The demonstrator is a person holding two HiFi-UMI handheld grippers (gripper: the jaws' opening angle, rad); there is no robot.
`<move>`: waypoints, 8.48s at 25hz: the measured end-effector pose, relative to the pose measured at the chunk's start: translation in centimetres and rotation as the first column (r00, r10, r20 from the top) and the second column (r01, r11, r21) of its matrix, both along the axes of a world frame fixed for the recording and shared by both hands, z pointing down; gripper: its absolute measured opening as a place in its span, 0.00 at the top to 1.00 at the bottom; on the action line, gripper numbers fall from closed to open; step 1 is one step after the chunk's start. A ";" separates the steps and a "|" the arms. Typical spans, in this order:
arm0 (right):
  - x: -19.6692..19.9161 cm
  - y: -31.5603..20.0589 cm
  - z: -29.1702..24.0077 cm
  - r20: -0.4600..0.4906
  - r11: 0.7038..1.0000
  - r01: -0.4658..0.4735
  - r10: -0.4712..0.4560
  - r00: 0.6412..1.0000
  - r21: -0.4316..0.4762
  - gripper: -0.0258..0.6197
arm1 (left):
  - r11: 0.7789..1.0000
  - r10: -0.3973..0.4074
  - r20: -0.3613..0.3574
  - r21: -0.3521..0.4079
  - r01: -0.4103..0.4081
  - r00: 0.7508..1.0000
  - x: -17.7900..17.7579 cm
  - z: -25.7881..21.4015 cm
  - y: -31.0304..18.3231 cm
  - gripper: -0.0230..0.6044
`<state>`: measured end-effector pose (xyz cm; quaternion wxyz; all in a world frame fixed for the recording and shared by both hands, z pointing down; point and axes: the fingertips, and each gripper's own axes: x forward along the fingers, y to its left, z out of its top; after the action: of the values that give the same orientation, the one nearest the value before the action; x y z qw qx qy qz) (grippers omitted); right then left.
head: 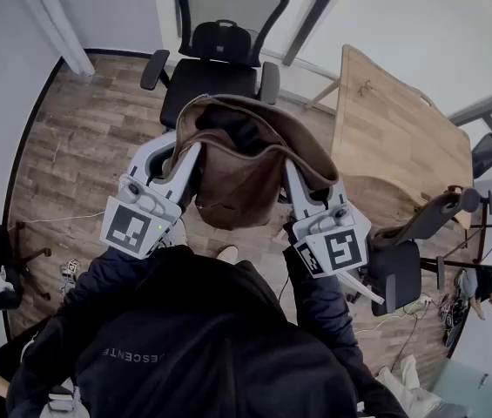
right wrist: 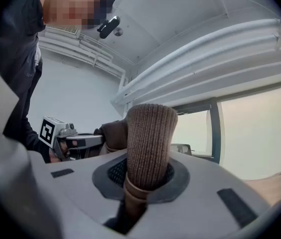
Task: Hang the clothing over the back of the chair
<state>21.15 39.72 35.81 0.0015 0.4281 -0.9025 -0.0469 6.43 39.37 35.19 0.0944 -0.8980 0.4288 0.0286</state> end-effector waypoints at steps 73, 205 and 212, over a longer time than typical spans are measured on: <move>-10.0 -33.5 -0.5 0.016 0.991 0.128 -0.129 0.992 0.024 0.88 | 0.997 -0.075 0.000 0.036 0.075 0.997 -9.0 -0.8 -32.5 0.92; -7.9 -109.3 -0.9 -0.133 0.856 -0.510 0.498 0.857 -0.083 0.27 | 0.965 -0.018 0.089 -0.261 0.041 0.996 -7.4 1.2 -111.1 0.59; -8.8 -109.6 -0.1 -0.157 0.858 -0.504 0.487 0.859 -0.098 0.26 | 0.957 0.034 0.073 -0.290 -0.011 0.997 -9.2 1.6 -110.7 0.43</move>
<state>12.38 -69.92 35.76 0.1001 0.6410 -0.7609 -0.0104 -2.73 -71.31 36.83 -0.0219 -0.9074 0.4140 -0.0683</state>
